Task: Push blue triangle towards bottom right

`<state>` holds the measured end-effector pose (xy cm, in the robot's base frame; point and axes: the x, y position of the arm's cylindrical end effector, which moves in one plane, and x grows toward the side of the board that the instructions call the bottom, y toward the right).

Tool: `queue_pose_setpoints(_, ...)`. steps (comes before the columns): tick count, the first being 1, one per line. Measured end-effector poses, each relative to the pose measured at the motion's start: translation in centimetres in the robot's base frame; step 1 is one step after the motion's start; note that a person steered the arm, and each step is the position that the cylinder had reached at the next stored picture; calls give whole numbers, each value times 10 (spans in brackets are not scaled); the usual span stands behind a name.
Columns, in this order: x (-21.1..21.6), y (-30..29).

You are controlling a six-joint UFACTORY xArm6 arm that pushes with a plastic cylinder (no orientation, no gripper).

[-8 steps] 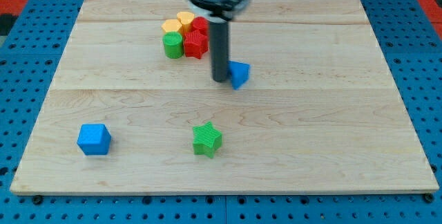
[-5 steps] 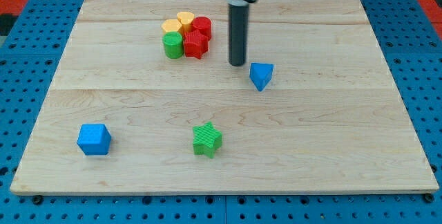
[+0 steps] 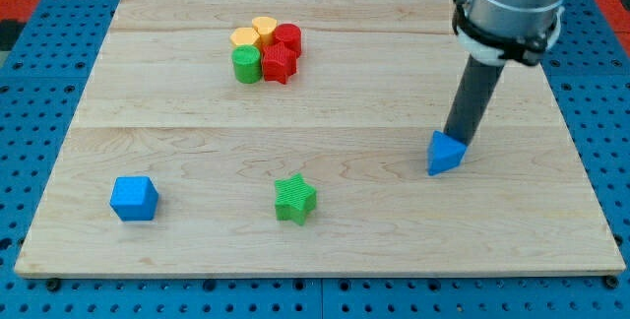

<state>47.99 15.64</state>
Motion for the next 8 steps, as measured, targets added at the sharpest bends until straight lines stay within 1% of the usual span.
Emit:
queue_pose_setpoints(1, 5, 4)
queue_pose_setpoints(2, -45, -10)
queue_pose_setpoints(4, -35, -43)
queue_pose_setpoints(5, -5, -43)
queue_pose_setpoints(6, 11, -39)
queue_pose_setpoints(8, 14, -10)
